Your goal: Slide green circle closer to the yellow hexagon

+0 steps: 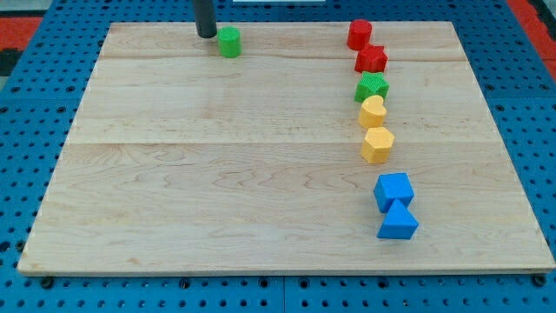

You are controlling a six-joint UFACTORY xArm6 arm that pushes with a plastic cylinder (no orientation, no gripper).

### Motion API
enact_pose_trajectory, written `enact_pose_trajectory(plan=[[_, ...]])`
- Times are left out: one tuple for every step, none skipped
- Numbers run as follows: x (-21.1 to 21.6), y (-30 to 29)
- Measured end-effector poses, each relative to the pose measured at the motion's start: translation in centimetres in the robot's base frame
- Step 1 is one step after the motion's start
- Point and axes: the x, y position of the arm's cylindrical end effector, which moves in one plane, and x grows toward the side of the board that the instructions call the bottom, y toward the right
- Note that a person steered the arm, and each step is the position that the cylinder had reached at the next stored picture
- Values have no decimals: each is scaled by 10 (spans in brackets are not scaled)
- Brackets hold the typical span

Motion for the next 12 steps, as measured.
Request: enact_pose_trajectory(plan=[[52, 49], [142, 84], [175, 98], [145, 90], [139, 104], [141, 122], [128, 129], [149, 148], [216, 157], [238, 157], [227, 155], [164, 161]])
